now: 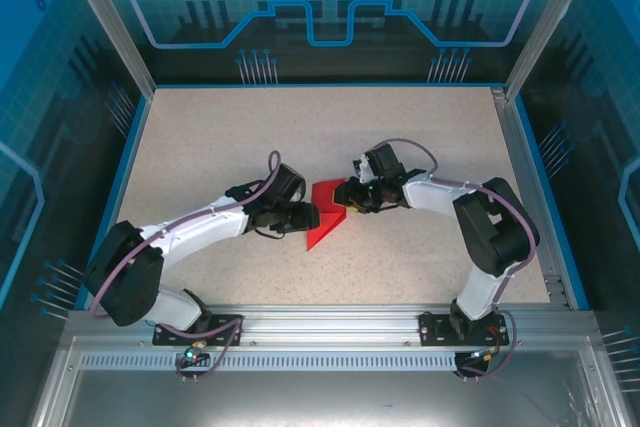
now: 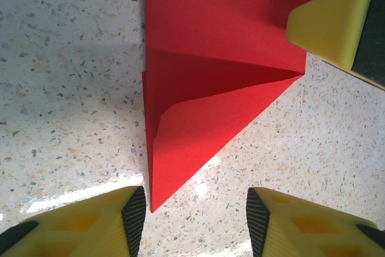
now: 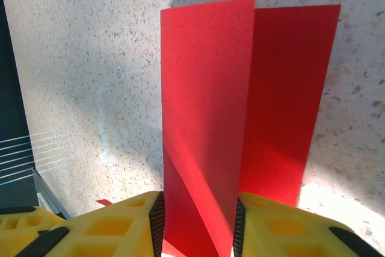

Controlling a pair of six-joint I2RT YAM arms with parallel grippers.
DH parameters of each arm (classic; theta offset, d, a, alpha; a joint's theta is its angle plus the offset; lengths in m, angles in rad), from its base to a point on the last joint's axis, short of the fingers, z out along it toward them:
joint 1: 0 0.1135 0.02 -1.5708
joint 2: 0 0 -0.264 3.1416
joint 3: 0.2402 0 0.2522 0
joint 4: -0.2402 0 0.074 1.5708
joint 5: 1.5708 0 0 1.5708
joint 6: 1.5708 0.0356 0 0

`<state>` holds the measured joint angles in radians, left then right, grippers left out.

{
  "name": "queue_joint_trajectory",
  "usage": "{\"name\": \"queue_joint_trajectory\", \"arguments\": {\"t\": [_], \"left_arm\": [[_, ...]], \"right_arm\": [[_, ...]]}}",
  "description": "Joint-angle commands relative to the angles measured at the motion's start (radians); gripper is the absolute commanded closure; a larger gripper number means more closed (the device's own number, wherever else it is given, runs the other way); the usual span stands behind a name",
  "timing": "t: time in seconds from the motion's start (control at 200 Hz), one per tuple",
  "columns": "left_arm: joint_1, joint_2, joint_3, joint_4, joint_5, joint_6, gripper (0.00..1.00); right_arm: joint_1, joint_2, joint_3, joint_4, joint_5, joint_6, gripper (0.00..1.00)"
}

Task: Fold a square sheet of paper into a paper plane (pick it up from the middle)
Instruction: Fourth fold the wing at the center of the table.

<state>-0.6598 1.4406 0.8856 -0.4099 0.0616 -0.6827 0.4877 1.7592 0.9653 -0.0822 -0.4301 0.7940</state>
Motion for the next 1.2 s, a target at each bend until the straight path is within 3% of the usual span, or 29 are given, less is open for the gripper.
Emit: {"name": "queue_joint_trajectory", "arguments": {"t": [0.0, 0.39, 0.755, 1.195], "left_arm": [[-0.026, -0.019, 0.000, 0.000, -0.069, -0.020, 0.47], [-0.165, 0.029, 0.033, -0.030, -0.229, -0.055, 0.40], [-0.281, 0.189, 0.142, -0.105, -0.392, -0.046, 0.38], [-0.304, 0.283, 0.163, -0.110, -0.488, -0.051, 0.39]], "right_arm": [[-0.018, 0.018, 0.044, -0.039, -0.043, -0.038, 0.64], [-0.022, 0.052, 0.086, -0.047, -0.104, -0.056, 0.66], [-0.023, 0.060, 0.112, -0.056, -0.144, -0.060, 0.70], [-0.024, 0.040, 0.104, -0.065, -0.138, -0.049, 0.73]]}}
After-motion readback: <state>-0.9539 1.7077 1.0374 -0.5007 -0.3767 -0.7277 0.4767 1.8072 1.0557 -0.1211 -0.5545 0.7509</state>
